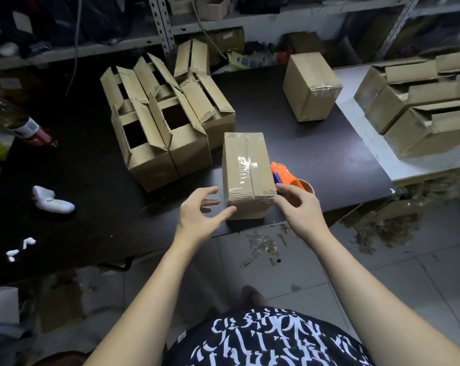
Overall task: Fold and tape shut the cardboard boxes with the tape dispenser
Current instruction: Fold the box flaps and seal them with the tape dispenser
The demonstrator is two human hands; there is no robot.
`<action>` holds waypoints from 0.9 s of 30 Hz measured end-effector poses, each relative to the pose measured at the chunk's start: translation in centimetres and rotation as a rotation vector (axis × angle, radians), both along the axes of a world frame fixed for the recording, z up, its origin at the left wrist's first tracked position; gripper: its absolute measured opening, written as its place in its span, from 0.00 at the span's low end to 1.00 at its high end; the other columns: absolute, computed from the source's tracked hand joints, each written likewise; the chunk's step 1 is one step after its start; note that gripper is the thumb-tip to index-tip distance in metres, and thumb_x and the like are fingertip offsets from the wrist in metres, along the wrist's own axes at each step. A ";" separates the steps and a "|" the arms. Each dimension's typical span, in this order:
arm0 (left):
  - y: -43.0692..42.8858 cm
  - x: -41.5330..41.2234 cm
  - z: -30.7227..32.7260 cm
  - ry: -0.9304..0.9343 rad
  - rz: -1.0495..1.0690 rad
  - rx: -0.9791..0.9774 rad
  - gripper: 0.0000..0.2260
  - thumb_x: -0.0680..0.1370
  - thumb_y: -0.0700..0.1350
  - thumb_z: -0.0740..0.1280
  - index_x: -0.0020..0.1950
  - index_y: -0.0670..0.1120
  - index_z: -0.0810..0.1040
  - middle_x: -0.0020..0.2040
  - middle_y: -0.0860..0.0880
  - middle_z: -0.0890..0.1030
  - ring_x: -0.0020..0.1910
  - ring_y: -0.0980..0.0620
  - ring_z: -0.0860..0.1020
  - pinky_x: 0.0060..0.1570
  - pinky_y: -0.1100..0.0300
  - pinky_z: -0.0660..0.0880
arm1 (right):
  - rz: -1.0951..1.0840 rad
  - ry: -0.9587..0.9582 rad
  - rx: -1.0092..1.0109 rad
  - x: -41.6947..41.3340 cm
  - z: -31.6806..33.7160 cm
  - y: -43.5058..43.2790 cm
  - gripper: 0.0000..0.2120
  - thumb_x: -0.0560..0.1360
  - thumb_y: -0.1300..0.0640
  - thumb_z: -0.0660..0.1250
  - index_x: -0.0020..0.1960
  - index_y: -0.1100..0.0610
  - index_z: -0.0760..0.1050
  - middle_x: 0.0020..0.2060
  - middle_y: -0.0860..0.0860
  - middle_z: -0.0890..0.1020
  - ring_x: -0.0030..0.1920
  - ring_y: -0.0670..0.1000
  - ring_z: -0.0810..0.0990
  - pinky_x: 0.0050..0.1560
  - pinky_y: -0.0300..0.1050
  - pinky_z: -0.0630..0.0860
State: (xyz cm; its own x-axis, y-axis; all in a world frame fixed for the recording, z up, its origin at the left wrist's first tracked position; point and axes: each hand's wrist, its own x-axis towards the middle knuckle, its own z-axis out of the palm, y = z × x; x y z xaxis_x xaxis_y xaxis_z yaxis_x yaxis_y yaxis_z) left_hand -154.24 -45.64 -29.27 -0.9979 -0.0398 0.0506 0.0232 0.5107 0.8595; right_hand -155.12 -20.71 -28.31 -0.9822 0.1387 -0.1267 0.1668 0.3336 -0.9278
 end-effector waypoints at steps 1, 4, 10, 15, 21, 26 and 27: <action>0.6 0.0 0.5 -0.071 0.024 0.061 0.27 0.74 0.53 0.78 0.71 0.50 0.76 0.64 0.58 0.78 0.58 0.65 0.79 0.52 0.71 0.76 | 0.000 -0.025 -0.042 0.0 0.3 -0.7 0.17 0.79 0.50 0.73 0.66 0.53 0.81 0.54 0.36 0.80 0.52 0.32 0.80 0.53 0.28 0.76; 2.3 -0.4 1.2 -0.148 0.069 0.164 0.22 0.80 0.53 0.72 0.74 0.52 0.76 0.67 0.57 0.78 0.66 0.58 0.75 0.65 0.57 0.74 | -0.021 -0.046 -0.090 0.0 0.4 -2.7 0.20 0.79 0.47 0.72 0.68 0.53 0.80 0.53 0.36 0.81 0.52 0.37 0.80 0.59 0.40 0.78; 3.2 -1.9 3.3 -0.049 0.062 0.171 0.18 0.81 0.48 0.71 0.72 0.53 0.78 0.61 0.60 0.79 0.60 0.68 0.75 0.58 0.73 0.70 | -0.093 0.041 -0.137 -0.6 1.8 -3.0 0.10 0.80 0.52 0.73 0.61 0.49 0.85 0.48 0.35 0.86 0.52 0.37 0.83 0.54 0.35 0.78; 3.7 -4.3 5.8 0.063 0.002 0.172 0.21 0.81 0.49 0.70 0.74 0.50 0.76 0.65 0.58 0.78 0.64 0.62 0.75 0.62 0.73 0.70 | -0.186 0.108 -0.157 -2.2 4.3 -3.0 0.13 0.75 0.44 0.73 0.58 0.47 0.86 0.49 0.37 0.87 0.54 0.39 0.85 0.63 0.47 0.79; 4.9 -8.5 7.9 0.106 -0.077 0.189 0.22 0.82 0.48 0.70 0.76 0.49 0.74 0.67 0.57 0.78 0.65 0.60 0.76 0.62 0.73 0.72 | -0.254 0.203 -0.218 -5.2 6.5 -2.4 0.10 0.79 0.54 0.73 0.60 0.50 0.85 0.50 0.40 0.88 0.54 0.41 0.85 0.57 0.41 0.80; 6.4 -12.8 8.0 0.105 -0.093 0.203 0.21 0.82 0.47 0.70 0.75 0.50 0.75 0.67 0.58 0.78 0.67 0.57 0.76 0.70 0.56 0.73 | -0.266 0.230 -0.218 -9.3 7.0 -1.1 0.08 0.79 0.56 0.73 0.54 0.43 0.83 0.48 0.40 0.88 0.53 0.40 0.85 0.59 0.42 0.80; 6.9 -13.7 8.0 0.098 -0.086 0.206 0.20 0.82 0.46 0.70 0.75 0.50 0.75 0.66 0.58 0.78 0.67 0.57 0.77 0.71 0.56 0.73 | -0.268 0.229 -0.224 -10.4 7.1 -0.8 0.08 0.79 0.56 0.73 0.54 0.43 0.83 0.48 0.40 0.88 0.53 0.40 0.85 0.59 0.42 0.81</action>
